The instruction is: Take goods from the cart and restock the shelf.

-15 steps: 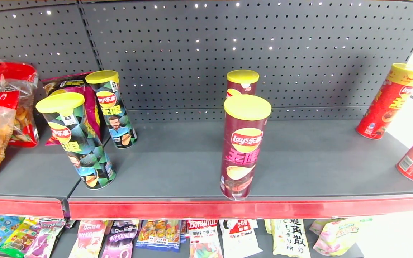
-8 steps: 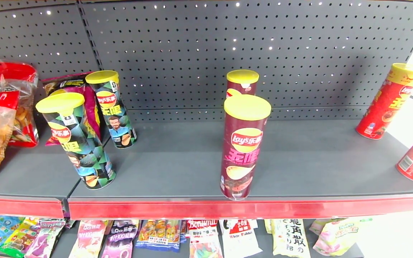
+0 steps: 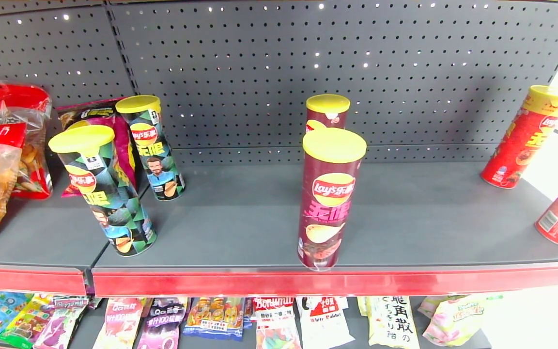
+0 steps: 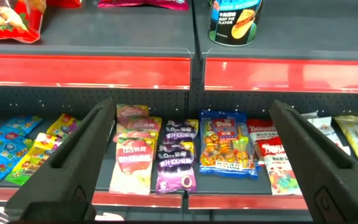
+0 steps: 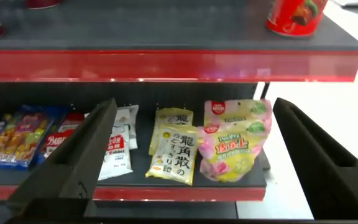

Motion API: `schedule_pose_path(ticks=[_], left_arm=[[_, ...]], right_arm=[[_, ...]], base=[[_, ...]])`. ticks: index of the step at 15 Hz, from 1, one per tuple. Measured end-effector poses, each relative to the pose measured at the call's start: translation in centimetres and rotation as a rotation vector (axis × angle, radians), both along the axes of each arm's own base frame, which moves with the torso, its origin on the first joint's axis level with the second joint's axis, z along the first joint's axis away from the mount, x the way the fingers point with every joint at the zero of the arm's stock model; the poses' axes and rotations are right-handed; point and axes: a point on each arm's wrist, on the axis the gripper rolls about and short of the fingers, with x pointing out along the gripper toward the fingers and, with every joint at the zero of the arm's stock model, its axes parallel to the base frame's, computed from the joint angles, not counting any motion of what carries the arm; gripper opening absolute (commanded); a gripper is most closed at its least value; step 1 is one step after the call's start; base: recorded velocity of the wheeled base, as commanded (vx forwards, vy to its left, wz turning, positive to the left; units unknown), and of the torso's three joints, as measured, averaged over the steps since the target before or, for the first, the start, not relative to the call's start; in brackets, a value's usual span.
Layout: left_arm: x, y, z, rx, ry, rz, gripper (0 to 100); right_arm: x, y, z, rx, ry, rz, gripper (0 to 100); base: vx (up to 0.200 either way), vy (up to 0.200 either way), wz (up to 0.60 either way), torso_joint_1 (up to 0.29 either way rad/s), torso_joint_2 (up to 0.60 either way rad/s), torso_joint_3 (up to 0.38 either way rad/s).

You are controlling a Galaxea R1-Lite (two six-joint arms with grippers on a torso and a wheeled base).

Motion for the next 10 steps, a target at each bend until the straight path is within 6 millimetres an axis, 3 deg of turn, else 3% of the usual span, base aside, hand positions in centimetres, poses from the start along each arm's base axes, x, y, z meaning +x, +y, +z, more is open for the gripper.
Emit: schedule_pose_path(ticks=[10], left_arm=[[0.0,-0.05,0.0,0.002,0.0,-0.024,100]], right_arm=[[-0.01,0.06,-0.89,-0.015,-0.03,0.048,100]], base=[[0.0,0.0,0.0,0.0,0.0,0.0]])
